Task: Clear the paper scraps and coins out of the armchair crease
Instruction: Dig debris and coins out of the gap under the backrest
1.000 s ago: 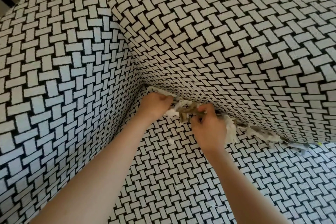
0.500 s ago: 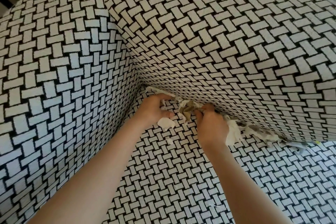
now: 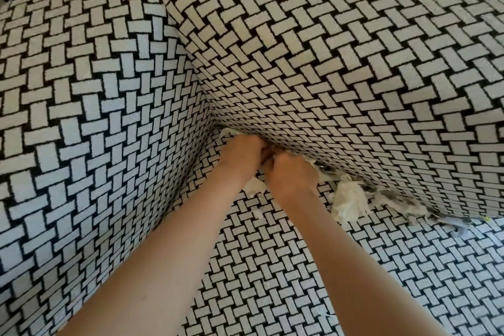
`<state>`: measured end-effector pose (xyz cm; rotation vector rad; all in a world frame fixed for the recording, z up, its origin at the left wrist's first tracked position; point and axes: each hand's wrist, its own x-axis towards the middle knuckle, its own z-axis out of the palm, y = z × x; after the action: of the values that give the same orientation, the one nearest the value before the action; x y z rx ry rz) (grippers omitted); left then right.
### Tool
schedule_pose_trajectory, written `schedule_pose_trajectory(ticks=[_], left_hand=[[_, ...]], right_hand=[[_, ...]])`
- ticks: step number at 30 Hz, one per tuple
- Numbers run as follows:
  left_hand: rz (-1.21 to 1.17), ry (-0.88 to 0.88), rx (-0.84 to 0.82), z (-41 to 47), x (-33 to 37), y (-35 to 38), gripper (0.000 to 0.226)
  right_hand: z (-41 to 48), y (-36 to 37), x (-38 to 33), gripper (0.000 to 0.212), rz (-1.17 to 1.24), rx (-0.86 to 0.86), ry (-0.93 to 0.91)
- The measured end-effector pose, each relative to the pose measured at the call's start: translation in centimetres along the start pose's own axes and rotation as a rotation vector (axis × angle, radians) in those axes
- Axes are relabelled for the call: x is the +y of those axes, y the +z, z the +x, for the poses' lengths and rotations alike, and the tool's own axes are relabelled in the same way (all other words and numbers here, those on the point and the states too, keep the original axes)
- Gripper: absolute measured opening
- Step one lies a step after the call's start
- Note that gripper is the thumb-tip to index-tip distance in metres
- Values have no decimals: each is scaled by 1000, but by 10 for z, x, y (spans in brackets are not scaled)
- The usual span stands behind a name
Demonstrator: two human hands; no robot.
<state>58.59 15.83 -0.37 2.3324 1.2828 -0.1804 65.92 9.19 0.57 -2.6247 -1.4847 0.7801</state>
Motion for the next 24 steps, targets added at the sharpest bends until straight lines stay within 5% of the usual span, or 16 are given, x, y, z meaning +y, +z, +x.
schedule_pose_trajectory(ticks=[9, 15, 19, 24], left_hand=[[181, -17, -114, 7, 1, -1, 28], [58, 24, -38, 13, -4, 5, 25], [-226, -63, 85, 7, -9, 7, 22], [-820, -334, 102, -6, -7, -11, 29]], right_hand=[[15, -6, -24, 23, -413, -169, -77], [14, -8, -18, 29, -355, -177, -62], [23, -22, -15, 29, -271, -262, -47], [22, -12, 13, 32, -70, -134, -55]])
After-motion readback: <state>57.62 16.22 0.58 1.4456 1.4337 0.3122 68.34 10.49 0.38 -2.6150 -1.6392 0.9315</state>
